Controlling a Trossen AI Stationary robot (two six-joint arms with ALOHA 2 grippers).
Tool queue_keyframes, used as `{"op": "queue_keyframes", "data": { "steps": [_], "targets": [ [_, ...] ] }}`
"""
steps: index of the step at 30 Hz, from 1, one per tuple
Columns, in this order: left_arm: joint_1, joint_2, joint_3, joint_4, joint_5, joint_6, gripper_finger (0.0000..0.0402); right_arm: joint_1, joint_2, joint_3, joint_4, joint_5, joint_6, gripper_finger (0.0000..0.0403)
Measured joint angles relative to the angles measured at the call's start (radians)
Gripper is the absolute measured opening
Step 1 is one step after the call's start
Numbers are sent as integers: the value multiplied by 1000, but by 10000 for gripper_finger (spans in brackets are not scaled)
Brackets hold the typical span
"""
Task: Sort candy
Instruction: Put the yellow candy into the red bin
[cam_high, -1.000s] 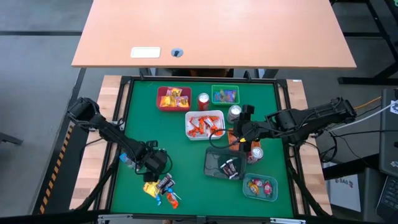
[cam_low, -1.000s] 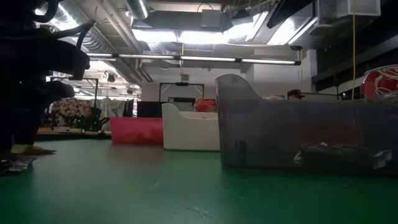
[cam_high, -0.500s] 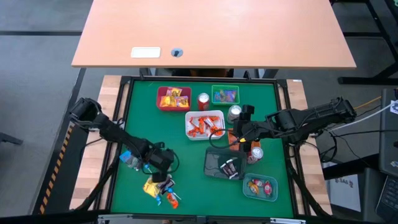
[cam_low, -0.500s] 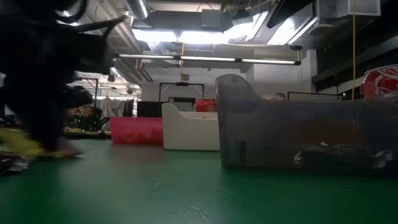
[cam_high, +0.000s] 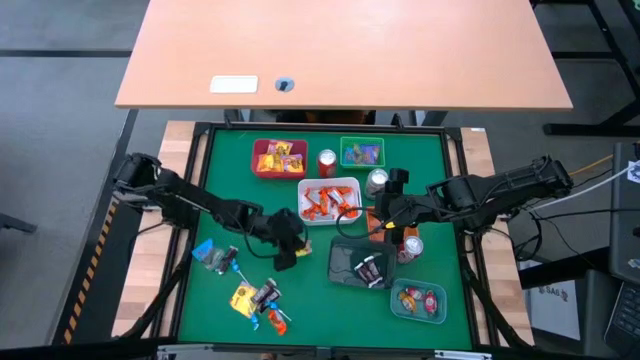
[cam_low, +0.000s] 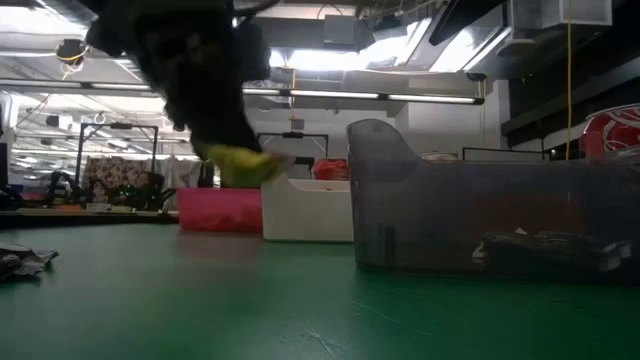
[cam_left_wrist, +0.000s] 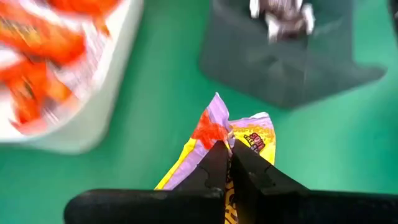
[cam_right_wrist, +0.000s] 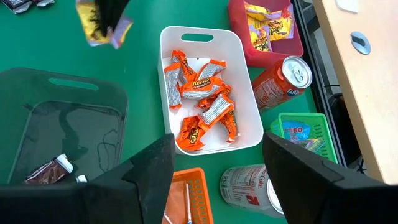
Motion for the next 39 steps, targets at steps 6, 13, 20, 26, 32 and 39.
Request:
{"op": "queue_keyframes", "data": {
  "steps": [6,13,20,26,32,39],
  "targets": [
    [89,-115,1,22,7,90,0,0,-14,0,-25,0,-4,241],
    [250,-245,2,-16,-70,234,0,0,-116,-59,-32,1,-2,241],
    [451,-269,2,-46,-133,361,0,0,-274,-286,121,1,31,241],
    [595,-262,1,-92,-138,455,0,0,-370,-463,346,-1,31,241],
    [678,-254,1,-128,-204,504,0,0,-406,-627,530,-7,30,241],
    [730,-255,2,-140,-221,505,21,0,-404,-764,743,-7,30,241]
  ]
}}
